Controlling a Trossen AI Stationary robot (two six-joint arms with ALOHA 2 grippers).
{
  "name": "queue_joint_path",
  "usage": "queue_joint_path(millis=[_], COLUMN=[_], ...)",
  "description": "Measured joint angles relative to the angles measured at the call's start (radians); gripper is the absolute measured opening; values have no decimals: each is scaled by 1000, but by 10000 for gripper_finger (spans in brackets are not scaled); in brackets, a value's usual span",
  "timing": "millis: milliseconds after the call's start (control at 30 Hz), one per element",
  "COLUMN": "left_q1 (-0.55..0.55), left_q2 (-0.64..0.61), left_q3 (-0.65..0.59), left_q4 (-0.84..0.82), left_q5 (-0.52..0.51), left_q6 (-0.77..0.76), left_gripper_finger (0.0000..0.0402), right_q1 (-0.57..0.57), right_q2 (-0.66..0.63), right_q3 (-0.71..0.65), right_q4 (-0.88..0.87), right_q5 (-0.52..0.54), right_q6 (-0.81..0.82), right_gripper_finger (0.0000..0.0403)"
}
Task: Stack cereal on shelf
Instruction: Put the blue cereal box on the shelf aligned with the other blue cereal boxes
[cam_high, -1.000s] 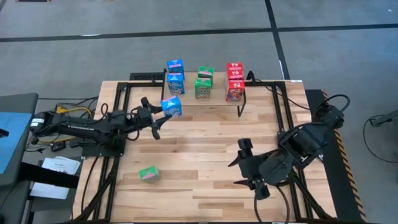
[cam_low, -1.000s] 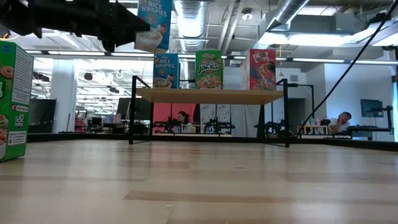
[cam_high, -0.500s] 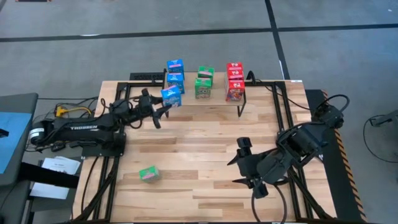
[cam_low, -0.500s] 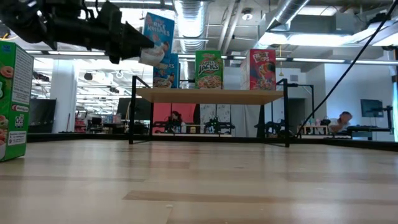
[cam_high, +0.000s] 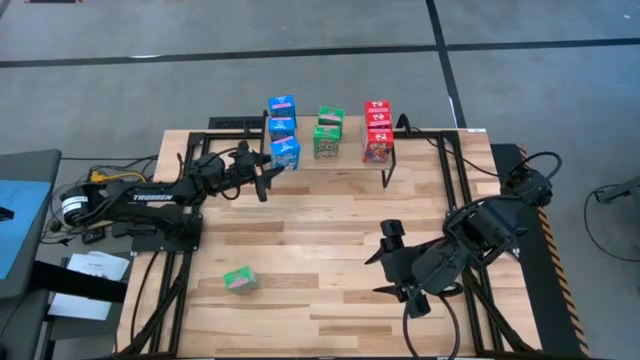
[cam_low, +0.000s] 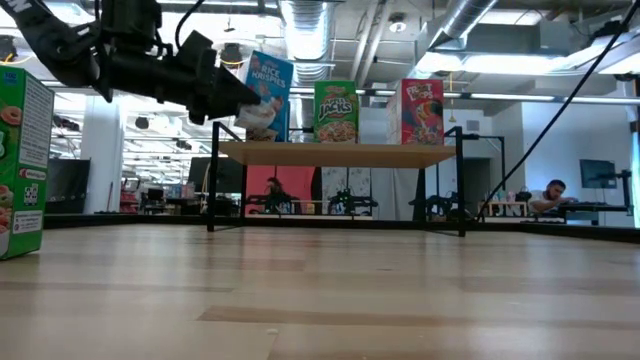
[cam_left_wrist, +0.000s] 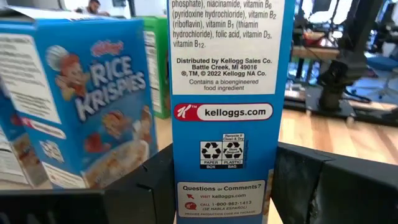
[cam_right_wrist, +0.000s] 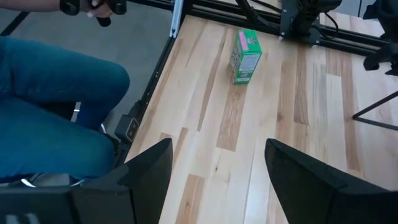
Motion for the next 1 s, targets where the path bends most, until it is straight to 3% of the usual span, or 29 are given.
queue_joint_path(millis=[733, 1000], left_q1=[21, 21], left_q2=[32, 32], left_q3=[0, 0], left_q4=[34, 23], left_q5=[-16, -155], left_q6=[6, -68], left_gripper_finger=[183, 183], right_q1=[0, 0], right_q2=[0, 0], right_q3=[0, 0], right_q4=[-1, -1], right_q5=[-1, -2], right_q6=[-7, -7], right_gripper_finger=[281, 281])
